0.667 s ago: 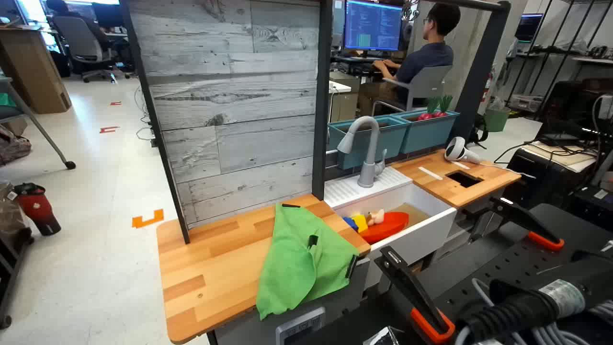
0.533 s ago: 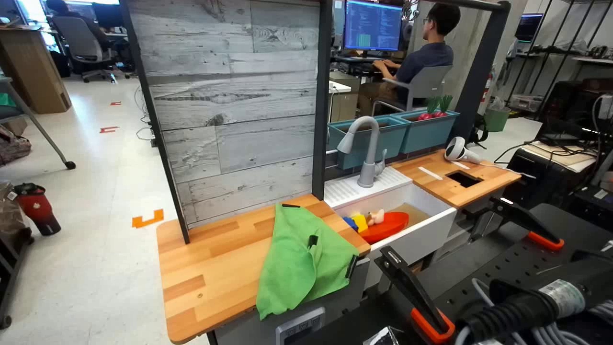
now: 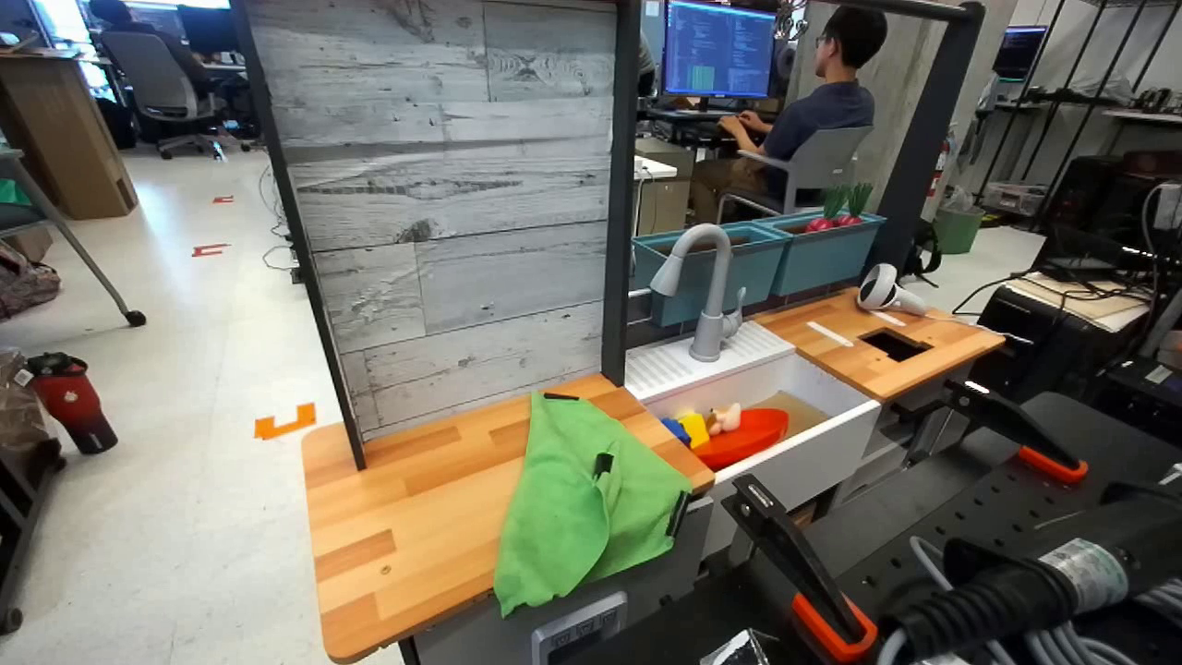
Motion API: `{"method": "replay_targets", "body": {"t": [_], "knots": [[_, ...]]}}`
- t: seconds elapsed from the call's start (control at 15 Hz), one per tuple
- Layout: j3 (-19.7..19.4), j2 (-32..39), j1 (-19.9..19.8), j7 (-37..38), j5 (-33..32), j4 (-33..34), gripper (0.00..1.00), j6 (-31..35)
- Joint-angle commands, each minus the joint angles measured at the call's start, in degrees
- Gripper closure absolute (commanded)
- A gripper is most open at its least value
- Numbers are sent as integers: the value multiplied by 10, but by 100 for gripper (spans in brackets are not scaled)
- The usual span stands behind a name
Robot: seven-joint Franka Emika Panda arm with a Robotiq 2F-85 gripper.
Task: Fold the green towel.
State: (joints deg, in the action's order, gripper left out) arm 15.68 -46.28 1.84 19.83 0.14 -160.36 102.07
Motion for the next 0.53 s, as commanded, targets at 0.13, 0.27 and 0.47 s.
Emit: {"method": "replay_targets", "body": {"t": [0.13,0.27,0.47], "knots": [[-18,51,-4,-5,-11,39,0,43],[-30,84,-8,-14,-9,65,0,80],[-62,157,-13,-35,4,115,0,145]]}}
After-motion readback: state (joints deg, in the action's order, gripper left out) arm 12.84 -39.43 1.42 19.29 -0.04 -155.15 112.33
